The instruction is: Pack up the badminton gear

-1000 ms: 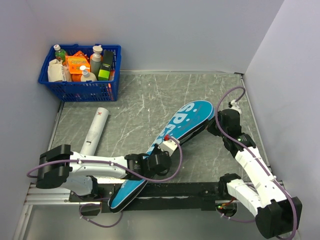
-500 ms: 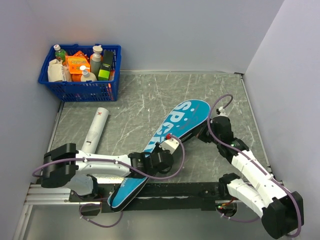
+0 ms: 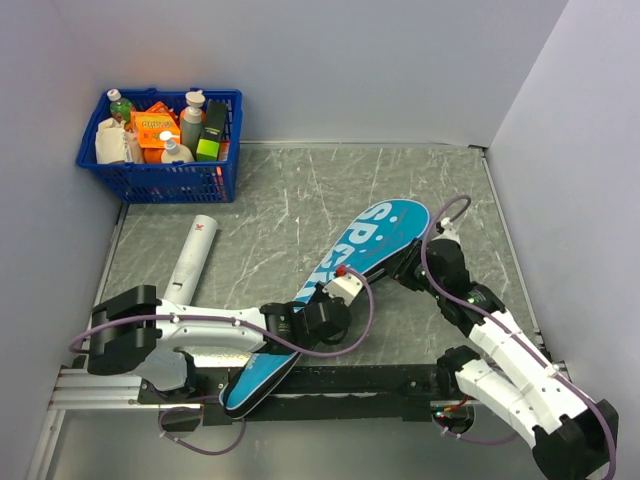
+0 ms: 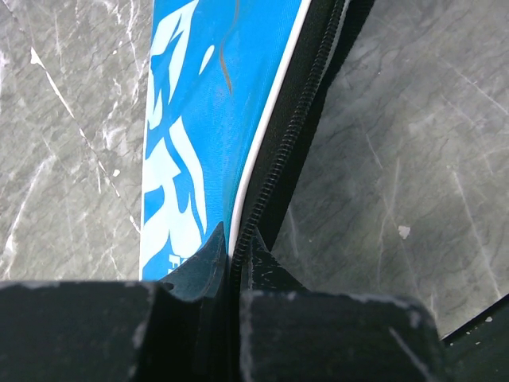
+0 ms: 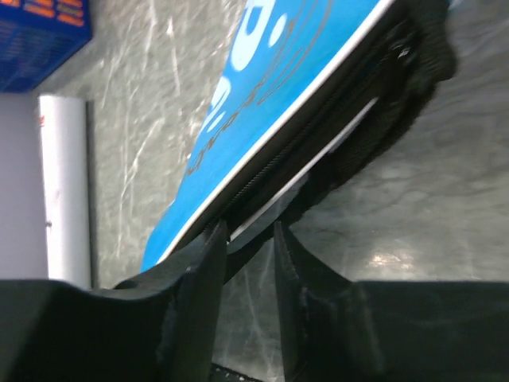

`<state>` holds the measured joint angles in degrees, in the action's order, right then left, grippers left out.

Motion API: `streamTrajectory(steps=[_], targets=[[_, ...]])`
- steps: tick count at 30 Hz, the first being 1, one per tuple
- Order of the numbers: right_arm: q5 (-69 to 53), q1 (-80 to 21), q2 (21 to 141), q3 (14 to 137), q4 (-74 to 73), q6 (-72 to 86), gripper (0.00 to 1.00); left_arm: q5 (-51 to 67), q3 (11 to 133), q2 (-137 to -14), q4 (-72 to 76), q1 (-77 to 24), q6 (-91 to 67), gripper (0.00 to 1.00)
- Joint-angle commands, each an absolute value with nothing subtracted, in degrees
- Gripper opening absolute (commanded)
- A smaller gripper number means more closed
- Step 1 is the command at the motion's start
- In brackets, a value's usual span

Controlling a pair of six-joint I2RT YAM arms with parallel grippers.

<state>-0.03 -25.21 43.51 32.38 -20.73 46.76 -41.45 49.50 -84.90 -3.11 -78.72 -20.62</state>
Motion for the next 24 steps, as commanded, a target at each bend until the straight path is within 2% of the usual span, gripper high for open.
streamTrajectory(steps=[1, 5, 10, 24], targets=[[6.94, -23.47, 42.1, 36.04, -23.99, 45.18, 0.4, -41.4, 51.59, -82.09, 2.2, -78.84, -21.18, 0.01], [5.72, -19.0, 41.57, 35.42, -22.68, 44.21, 0.4, -41.31, 50.8, -81.04, 1.85, -78.84, -21.53, 0.01], [3.17, -13.19, 41.75, 35.68, -21.54, 42.37, 0.32, -41.31, 50.19, -80.16, 1.76, -78.84, -21.71, 0.01], [-1.75, -11.25, 41.32, 40.86, -24.25, 41.22, 0.32, -41.75, 49.31, -80.33, 2.2, -78.84, -21.45, 0.01]])
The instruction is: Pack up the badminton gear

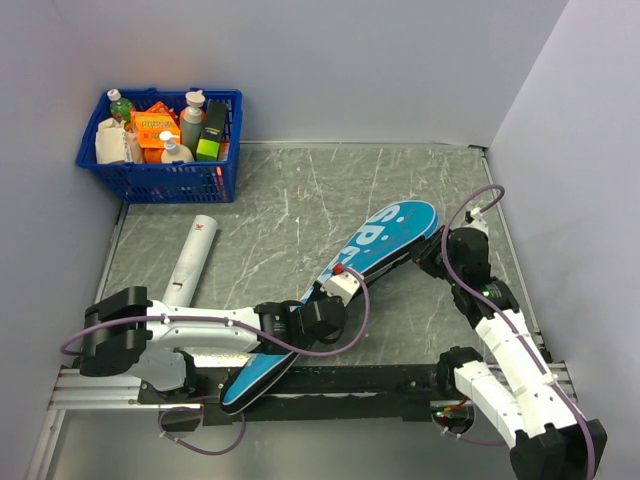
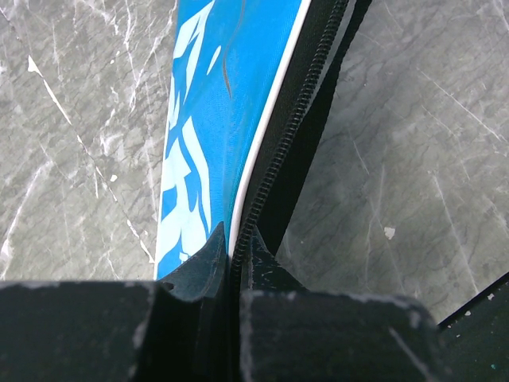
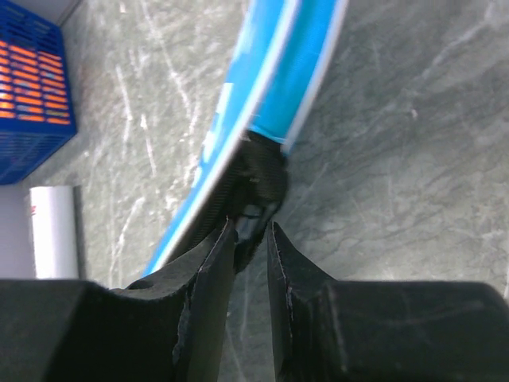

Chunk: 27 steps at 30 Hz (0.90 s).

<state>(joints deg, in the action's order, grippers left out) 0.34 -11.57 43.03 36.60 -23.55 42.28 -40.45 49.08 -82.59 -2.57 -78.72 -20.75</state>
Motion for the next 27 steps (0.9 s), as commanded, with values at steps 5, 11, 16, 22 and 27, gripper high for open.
streamTrajectory(steps=[5, 11, 16, 22, 27], targets=[[-2.55, -11.16, 40.87, 43.94, -28.12, 40.34, 0.33, -41.84, 49.31, -80.51, 2.46, -78.84, -21.36, 0.01], [-1.32, -11.25, 42.18, 43.68, -26.9, 40.52, 0.34, -41.57, 49.22, -80.51, 2.55, -78.75, -21.62, 0.01], [-1.32, -11.07, 44.03, 42.89, -25.14, 40.96, 0.33, -41.66, 49.04, -80.33, 2.29, -78.84, -21.62, 0.01], [-0.35, -10.46, 45.61, 42.45, -23.82, 40.87, 0.32, -41.84, 49.13, -80.16, 2.11, -78.75, -21.27, 0.01], [-0.18, -9.93, 45.97, 42.45, -24.08, 40.34, 0.32, -41.84, 49.13, -80.24, 2.2, -78.84, -21.09, 0.01]])
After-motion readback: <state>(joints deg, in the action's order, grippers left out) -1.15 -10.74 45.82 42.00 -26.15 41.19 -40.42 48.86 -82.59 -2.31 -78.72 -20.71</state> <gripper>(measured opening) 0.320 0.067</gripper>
